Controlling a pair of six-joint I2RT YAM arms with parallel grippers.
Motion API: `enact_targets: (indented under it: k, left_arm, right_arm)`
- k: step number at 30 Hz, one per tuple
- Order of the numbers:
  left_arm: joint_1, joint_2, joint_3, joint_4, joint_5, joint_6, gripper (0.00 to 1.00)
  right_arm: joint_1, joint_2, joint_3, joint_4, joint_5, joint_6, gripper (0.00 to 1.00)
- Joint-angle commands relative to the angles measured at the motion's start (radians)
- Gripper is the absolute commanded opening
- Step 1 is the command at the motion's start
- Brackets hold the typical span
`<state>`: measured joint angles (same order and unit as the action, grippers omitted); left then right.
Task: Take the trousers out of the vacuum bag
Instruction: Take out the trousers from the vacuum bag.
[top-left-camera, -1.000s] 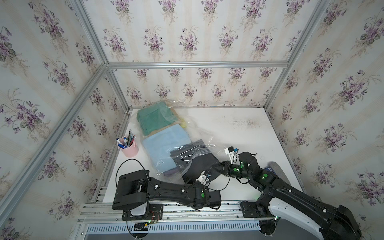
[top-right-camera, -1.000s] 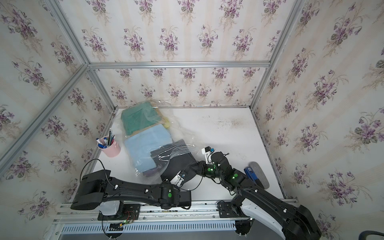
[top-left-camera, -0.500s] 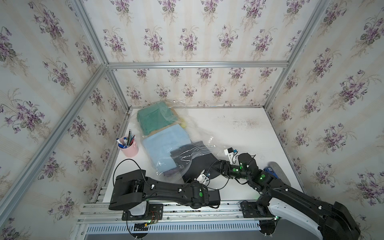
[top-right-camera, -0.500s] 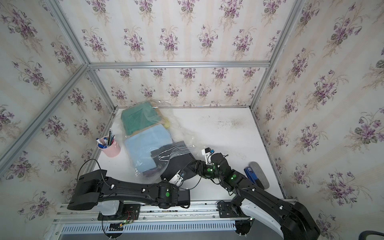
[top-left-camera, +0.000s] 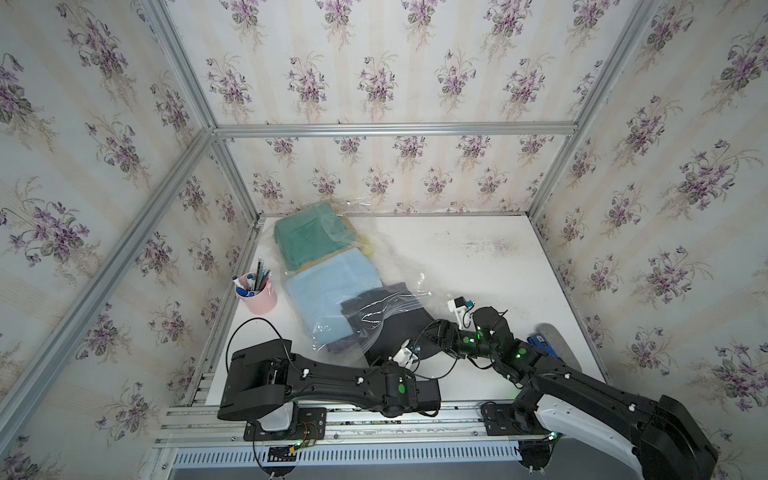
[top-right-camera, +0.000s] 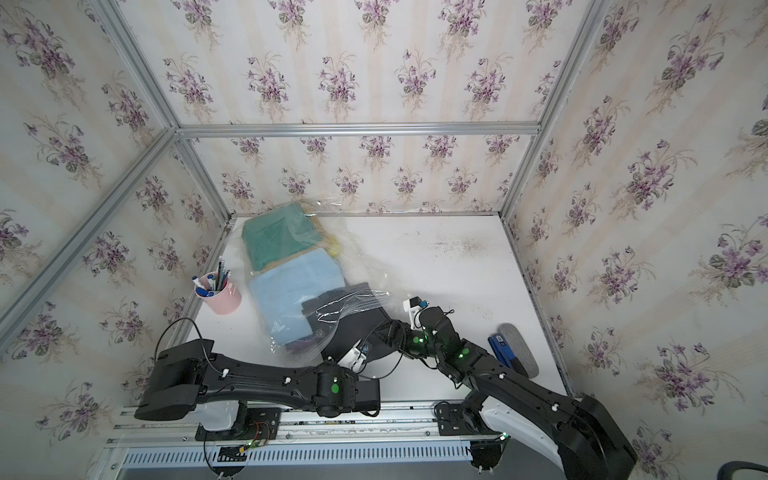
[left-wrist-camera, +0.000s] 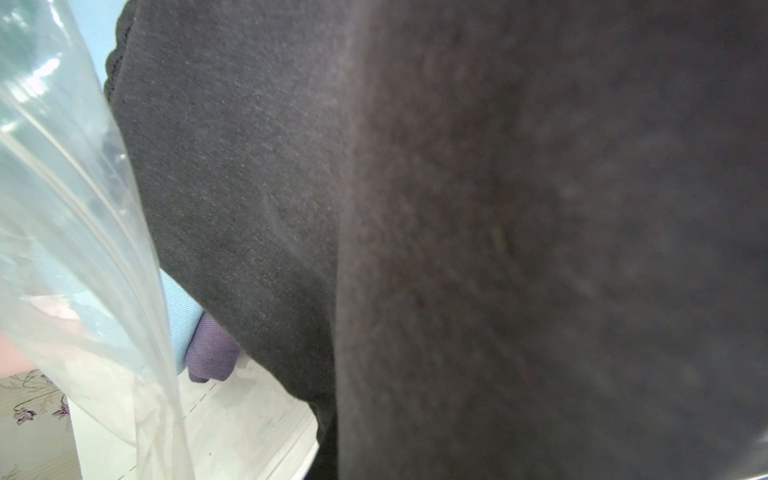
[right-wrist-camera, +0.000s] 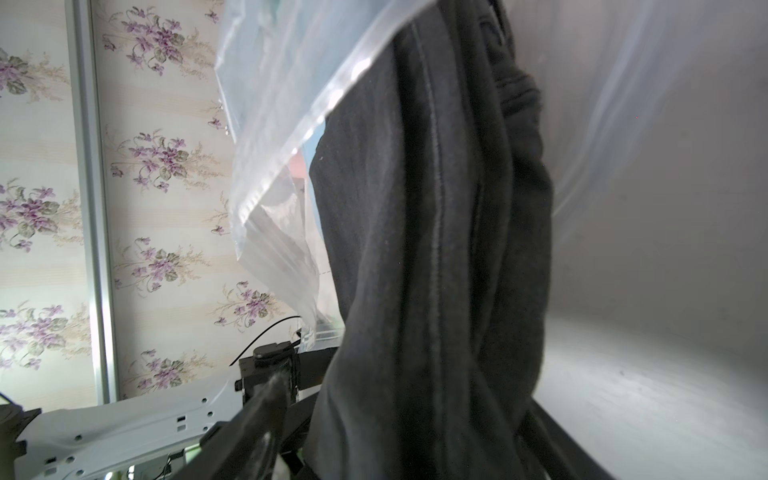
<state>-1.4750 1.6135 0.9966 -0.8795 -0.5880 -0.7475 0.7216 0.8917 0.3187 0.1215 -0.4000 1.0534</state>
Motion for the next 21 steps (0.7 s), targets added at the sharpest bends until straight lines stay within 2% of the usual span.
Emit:
enact_targets:
  k: [1, 5, 10, 21]
  left_arm:
    - [-0.001, -0.003, -0.003, 0.024, -0.019, -0.002, 0.06]
    - [-0.001, -0.002, -0.009, 0.029, -0.019, -0.005, 0.05]
    - [-0.001, -0.007, -0.010, 0.038, -0.018, 0.002, 0.05]
    - [-0.001, -0.005, -0.016, 0.047, -0.014, -0.013, 0.04]
  right_arm:
    - [0.000, -0.033, 0.006, -0.105, 0.053, -0.029, 0.86]
    - [0.000, -0.091, -0.011, -0.153, 0.064, -0.011, 1.00]
    - [0.000, -0.119, -0.094, -0.004, -0.041, 0.087, 1.00]
    - [0.004, -0.028, -0.114, 0.189, -0.126, 0.161, 1.00]
